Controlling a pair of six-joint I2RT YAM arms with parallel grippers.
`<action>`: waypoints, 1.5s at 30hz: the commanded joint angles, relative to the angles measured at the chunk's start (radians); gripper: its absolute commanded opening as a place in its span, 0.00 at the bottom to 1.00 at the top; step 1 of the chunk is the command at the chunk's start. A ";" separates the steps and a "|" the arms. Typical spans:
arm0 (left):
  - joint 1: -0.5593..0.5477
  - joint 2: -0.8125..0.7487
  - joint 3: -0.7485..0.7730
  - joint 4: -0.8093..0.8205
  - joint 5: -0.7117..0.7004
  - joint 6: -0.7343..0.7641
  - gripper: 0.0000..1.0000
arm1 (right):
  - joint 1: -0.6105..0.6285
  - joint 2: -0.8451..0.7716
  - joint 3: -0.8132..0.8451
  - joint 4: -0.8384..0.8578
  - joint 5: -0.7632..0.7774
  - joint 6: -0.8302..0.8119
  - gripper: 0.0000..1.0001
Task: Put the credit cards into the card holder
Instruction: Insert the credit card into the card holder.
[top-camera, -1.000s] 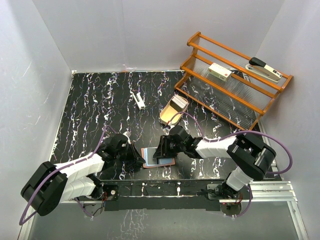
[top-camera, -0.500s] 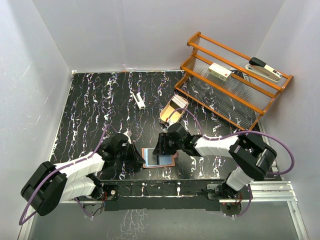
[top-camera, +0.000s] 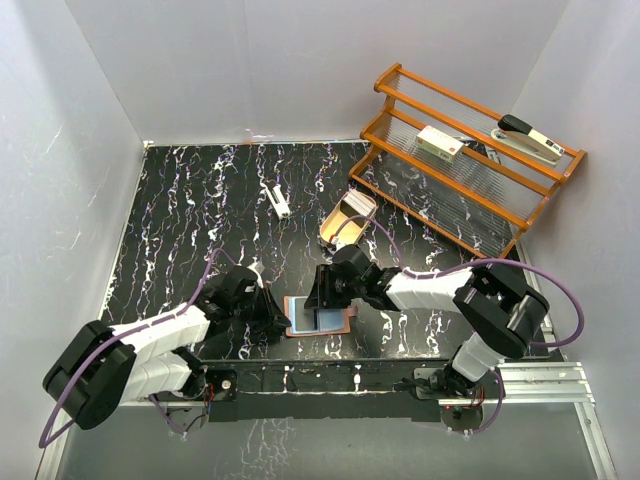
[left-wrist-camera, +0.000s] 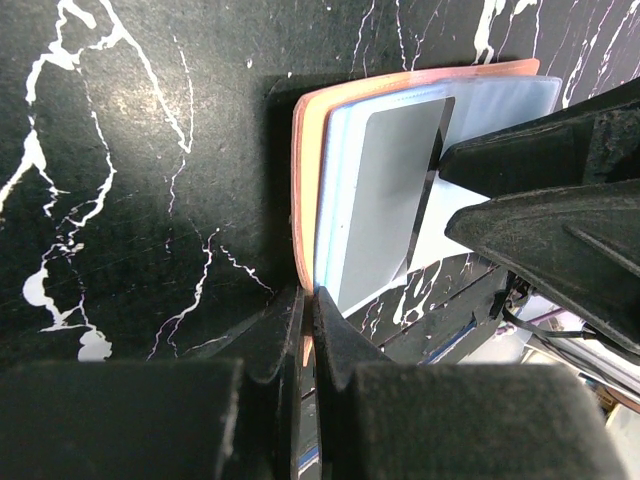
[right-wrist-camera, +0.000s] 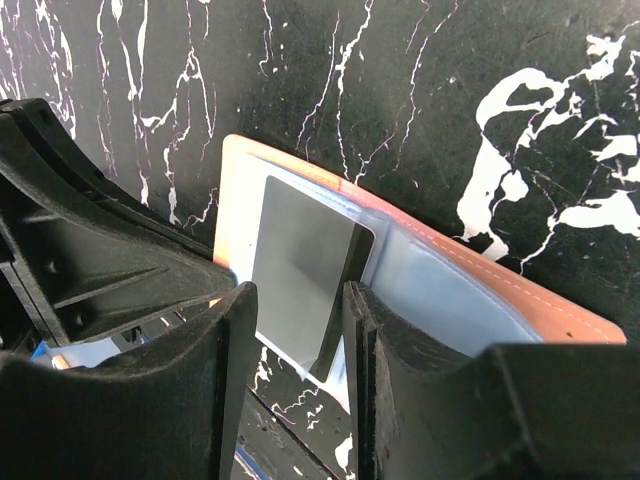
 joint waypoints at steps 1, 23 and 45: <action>-0.005 0.011 0.038 -0.016 0.019 0.022 0.00 | 0.006 -0.009 0.054 -0.023 0.031 -0.010 0.38; -0.004 0.032 0.040 0.002 0.020 0.026 0.00 | 0.009 0.021 0.059 0.041 -0.020 -0.020 0.22; -0.004 -0.134 0.157 -0.269 -0.117 0.028 0.51 | -0.033 -0.021 0.417 -0.432 0.337 -0.414 0.37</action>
